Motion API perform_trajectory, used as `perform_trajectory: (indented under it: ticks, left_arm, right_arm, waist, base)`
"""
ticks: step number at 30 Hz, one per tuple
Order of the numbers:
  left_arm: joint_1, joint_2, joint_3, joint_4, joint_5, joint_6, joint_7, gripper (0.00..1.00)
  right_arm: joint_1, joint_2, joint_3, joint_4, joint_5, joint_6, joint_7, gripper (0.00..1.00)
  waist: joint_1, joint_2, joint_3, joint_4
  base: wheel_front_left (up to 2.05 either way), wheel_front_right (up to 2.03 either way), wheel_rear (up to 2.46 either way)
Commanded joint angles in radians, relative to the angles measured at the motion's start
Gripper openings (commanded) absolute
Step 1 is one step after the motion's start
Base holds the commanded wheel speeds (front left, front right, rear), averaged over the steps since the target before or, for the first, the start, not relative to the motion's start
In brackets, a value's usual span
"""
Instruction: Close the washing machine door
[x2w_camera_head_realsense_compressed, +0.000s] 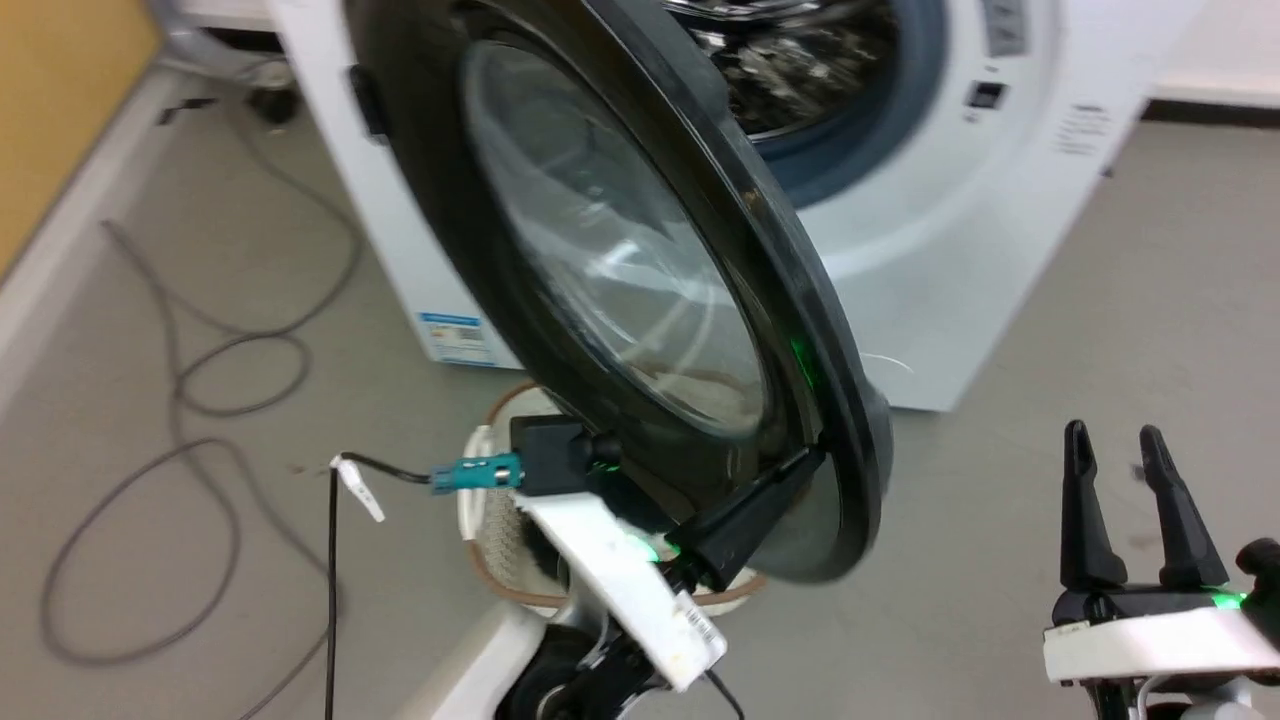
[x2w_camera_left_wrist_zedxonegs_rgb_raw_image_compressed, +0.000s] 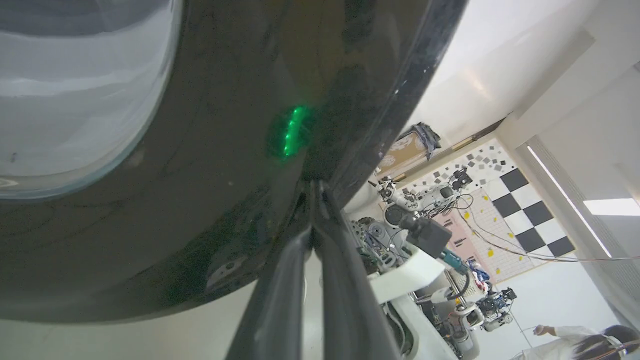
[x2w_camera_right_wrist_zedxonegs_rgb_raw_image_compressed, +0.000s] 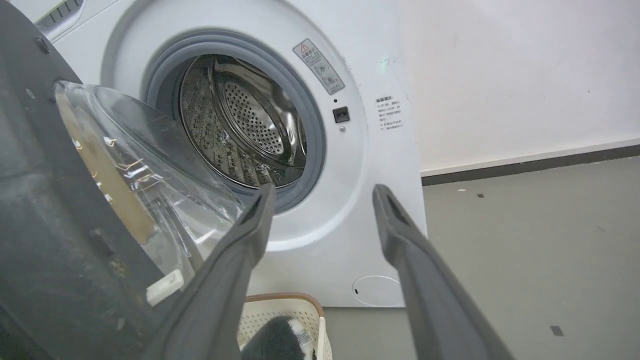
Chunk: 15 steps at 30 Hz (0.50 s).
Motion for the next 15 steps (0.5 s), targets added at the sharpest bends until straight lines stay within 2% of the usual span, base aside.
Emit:
perform_trajectory:
  ticks: [1, 6, 10, 15]
  left_arm:
    - [-0.028, 0.0, -0.012, 0.019, -0.003, -0.005, -0.021, 0.0]
    - [-0.094, -0.003, -0.077, 0.139, -0.056, -0.005, -0.112, 0.0]
    - [-0.124, 0.016, -0.135, 0.175, -0.079, -0.005, -0.167, 0.0]
    - [-0.118, 0.095, -0.191, 0.153, -0.061, -0.005, -0.268, 0.0]
  right_arm:
    - [-0.016, 0.001, 0.002, 0.0, 0.002, 0.001, -0.004, 1.0]
    - [-0.017, 0.001, 0.004, 0.004, 0.011, 0.001, -0.004, 1.0]
    - [-0.013, 0.001, 0.001, 0.008, 0.024, 0.001, -0.004, 1.0]
    - [0.002, 0.001, 0.007, 0.006, 0.072, 0.001, -0.004, 1.0]
  waist:
    - [-0.0001, 0.0, 0.015, -0.045]
    - [-0.0001, 0.0, 0.021, -0.084]
    - [-0.0001, 0.0, 0.012, -0.09]
    - [-0.0001, 0.0, -0.024, -0.074]
  base:
    - [0.0, 0.0, 0.0]
    - [0.0, 0.0, 0.0]
    - [0.0, 0.0, 0.0]
    - [0.0, 0.0, 0.0]
